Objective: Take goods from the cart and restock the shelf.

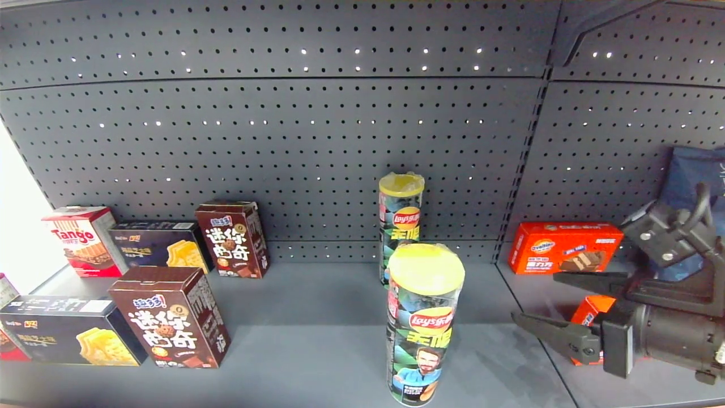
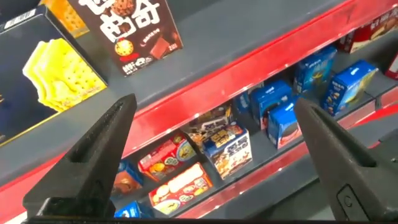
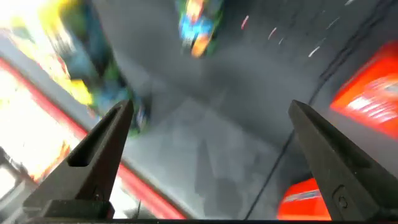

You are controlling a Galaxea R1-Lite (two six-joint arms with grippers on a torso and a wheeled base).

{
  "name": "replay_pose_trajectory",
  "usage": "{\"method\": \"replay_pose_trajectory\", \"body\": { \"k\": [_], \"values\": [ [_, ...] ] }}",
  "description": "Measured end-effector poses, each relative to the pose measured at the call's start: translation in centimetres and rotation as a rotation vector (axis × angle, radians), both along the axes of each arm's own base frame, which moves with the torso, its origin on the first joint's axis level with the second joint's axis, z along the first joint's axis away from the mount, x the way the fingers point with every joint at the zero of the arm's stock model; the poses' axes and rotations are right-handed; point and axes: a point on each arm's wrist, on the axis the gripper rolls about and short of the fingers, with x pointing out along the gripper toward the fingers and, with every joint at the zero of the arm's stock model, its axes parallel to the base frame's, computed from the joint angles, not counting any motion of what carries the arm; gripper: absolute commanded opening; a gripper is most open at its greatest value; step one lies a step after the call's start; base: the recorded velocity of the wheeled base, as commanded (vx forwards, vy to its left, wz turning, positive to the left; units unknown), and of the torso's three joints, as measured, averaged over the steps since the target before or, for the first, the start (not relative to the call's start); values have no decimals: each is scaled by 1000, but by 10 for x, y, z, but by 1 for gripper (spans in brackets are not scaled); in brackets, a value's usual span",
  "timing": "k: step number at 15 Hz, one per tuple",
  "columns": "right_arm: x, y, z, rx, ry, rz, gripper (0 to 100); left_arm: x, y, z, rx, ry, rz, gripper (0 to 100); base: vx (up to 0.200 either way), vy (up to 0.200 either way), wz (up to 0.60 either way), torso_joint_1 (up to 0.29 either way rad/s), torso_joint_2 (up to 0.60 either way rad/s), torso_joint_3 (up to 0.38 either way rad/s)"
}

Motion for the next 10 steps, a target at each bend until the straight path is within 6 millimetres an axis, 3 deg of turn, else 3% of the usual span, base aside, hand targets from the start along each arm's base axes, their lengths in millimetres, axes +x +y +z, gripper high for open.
{"method": "replay_pose_trajectory", "body": {
  "k": [10],
  "values": [
    [18,30,-24,-85,94,54,100,1,0,0,-20,24,16,100,0,0,0,0,0,0]
  ]
}}
